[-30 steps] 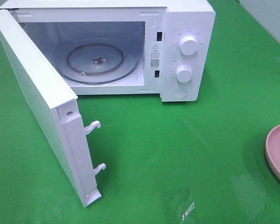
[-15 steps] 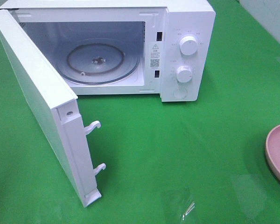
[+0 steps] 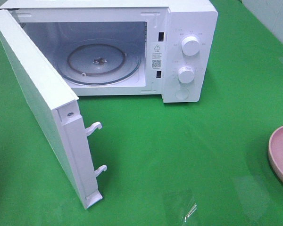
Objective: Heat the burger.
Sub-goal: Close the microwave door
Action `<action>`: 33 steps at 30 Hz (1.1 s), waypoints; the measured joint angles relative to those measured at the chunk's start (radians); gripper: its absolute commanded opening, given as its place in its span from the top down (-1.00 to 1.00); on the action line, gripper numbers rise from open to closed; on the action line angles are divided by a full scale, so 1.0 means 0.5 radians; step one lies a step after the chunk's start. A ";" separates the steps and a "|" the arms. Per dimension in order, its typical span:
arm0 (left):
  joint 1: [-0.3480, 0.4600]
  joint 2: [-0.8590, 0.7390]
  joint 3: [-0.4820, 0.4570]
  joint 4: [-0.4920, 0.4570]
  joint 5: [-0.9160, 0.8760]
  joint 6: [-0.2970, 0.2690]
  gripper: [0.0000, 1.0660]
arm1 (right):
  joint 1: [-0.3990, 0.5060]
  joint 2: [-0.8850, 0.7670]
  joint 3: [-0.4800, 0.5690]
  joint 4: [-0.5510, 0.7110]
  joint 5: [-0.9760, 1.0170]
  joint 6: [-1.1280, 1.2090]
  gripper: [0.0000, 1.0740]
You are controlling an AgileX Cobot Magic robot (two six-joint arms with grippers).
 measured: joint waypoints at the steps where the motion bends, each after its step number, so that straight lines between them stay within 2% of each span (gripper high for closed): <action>1: 0.000 0.086 0.064 0.000 -0.206 0.000 1.00 | 0.000 0.000 0.000 0.000 0.000 0.000 -0.41; 2: 0.000 0.086 0.064 0.000 -0.206 0.000 1.00 | 0.000 0.000 0.000 0.000 0.000 0.000 -0.41; 4: 0.000 0.244 0.178 -0.002 -0.632 0.000 1.00 | 0.000 0.000 0.000 0.000 0.000 0.000 -0.41; 5: 0.000 0.244 0.178 -0.002 -0.632 0.000 1.00 | 0.000 0.000 0.000 0.000 0.000 0.000 -0.41; 6: 0.000 0.336 0.234 -0.002 -0.836 0.000 1.00 | 0.000 0.000 0.000 0.000 0.000 0.000 -0.41; 9: 0.000 0.384 0.262 -0.002 -0.946 0.000 1.00 | 0.000 0.000 0.000 0.000 0.000 0.000 -0.41; 10: 0.000 0.522 0.340 0.008 -1.242 -0.024 1.00 | 0.000 0.000 0.000 0.000 0.000 0.000 -0.41; 13: 0.000 0.564 0.354 0.016 -1.306 -0.040 1.00 | 0.000 0.000 0.000 0.000 0.000 0.000 -0.41; 14: 0.000 0.658 0.372 0.052 -1.424 -0.094 1.00 | 0.000 0.000 0.000 0.000 0.000 0.000 -0.41; 15: 0.000 0.658 0.372 0.052 -1.424 -0.094 1.00 | 0.000 0.000 0.000 0.000 0.000 0.000 -0.41; 16: 0.000 0.766 0.378 0.108 -1.510 -0.156 1.00 | 0.000 0.000 0.000 0.000 0.000 0.000 -0.41; 17: 0.000 0.766 0.378 0.108 -1.510 -0.156 1.00 | 0.000 0.000 0.000 0.000 0.000 0.000 -0.41; 19: 0.000 0.952 0.378 0.260 -1.658 -0.286 1.00 | 0.000 0.000 0.000 0.000 0.000 0.000 -0.41; 20: 0.000 0.952 0.378 0.260 -1.658 -0.286 1.00 | 0.000 0.000 0.000 0.000 0.000 0.000 -0.41; 21: 0.000 1.028 0.378 0.344 -1.716 -0.364 1.00 | 0.000 0.000 0.000 0.000 0.000 0.000 -0.41; 22: 0.000 1.028 0.378 0.344 -1.716 -0.364 1.00 | 0.000 0.000 0.000 0.000 0.000 0.000 -0.41; 23: 0.000 1.108 0.378 0.444 -1.798 -0.468 1.00 | 0.000 0.000 0.000 0.000 0.000 0.000 -0.41; 26: 0.000 1.146 0.378 0.496 -1.838 -0.520 1.00 | 0.000 0.000 0.000 0.000 0.000 0.000 -0.41; 27: 0.000 1.214 0.376 0.596 -1.908 -0.598 1.00 | 0.000 0.000 0.000 0.000 0.000 0.000 -0.41; 28: 0.000 1.214 0.376 0.596 -1.908 -0.598 1.00 | 0.000 0.000 0.000 0.000 0.000 0.000 -0.41; 30: 0.000 1.350 0.332 0.812 -1.960 -0.710 1.00 | 0.000 0.000 0.000 0.000 0.000 0.000 -0.41; 33: 0.000 1.406 0.302 0.906 -1.966 -0.754 1.00 | 0.000 0.000 0.000 0.000 0.000 0.000 -0.41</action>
